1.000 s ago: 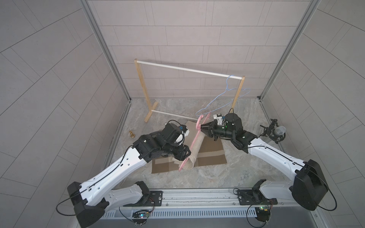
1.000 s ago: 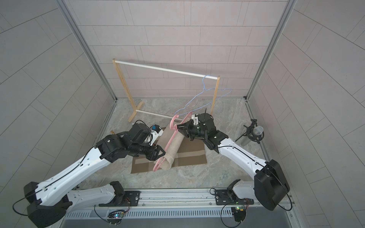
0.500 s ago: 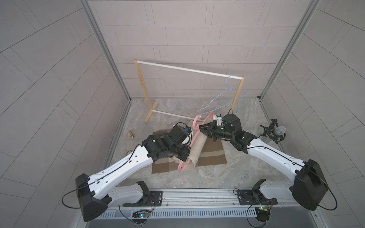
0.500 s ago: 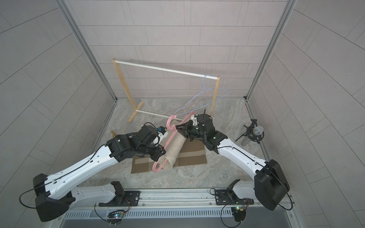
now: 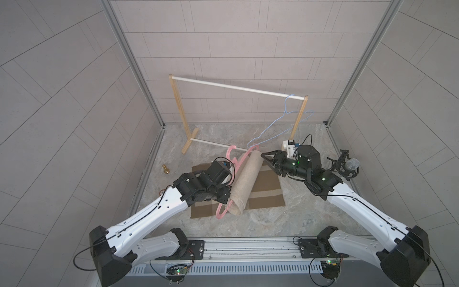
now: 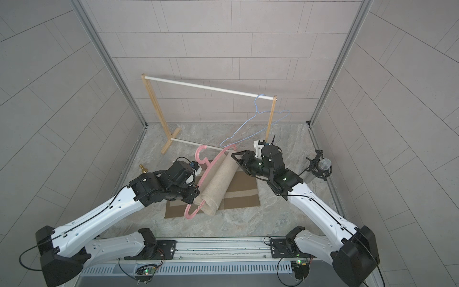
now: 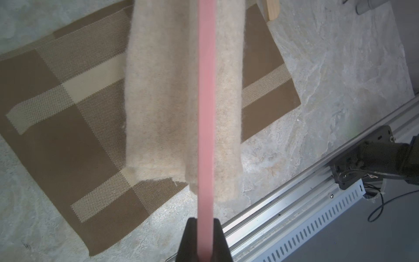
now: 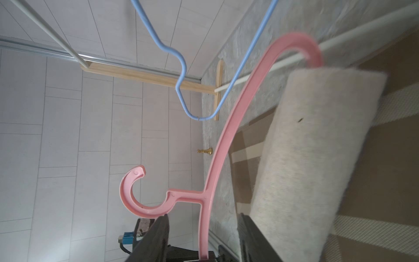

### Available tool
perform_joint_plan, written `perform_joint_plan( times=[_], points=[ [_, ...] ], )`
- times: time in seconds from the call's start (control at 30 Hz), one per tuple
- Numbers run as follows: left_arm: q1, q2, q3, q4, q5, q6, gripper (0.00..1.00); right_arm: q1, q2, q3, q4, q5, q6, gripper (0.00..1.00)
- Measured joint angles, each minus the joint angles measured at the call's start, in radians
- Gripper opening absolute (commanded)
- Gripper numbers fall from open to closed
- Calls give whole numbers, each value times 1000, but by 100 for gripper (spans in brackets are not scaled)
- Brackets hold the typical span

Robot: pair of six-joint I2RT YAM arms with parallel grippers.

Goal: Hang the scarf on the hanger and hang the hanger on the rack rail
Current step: Place the hanger at the clothesline.

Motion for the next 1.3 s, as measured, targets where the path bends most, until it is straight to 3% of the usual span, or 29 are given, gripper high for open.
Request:
perform_joint_plan(
  times=[0.27, 0.43, 0.63, 0.77, 1.3],
  points=[
    [272, -19, 11, -54, 129, 46, 0, -123, -152, -37, -183, 80, -172, 79],
    [392, 14, 152, -131, 188, 121, 0, -172, -207, -37, -266, 110, -283, 83],
    [475, 90, 380, -198, 214, 203, 0, -195, -229, -37, -337, 132, -382, 86],
    [530, 172, 533, -245, 222, 250, 0, -196, -229, -35, -386, 149, -431, 100],
    [694, 508, 967, -374, 252, 390, 0, -204, -303, -5, -497, 220, -571, 100]
  ],
)
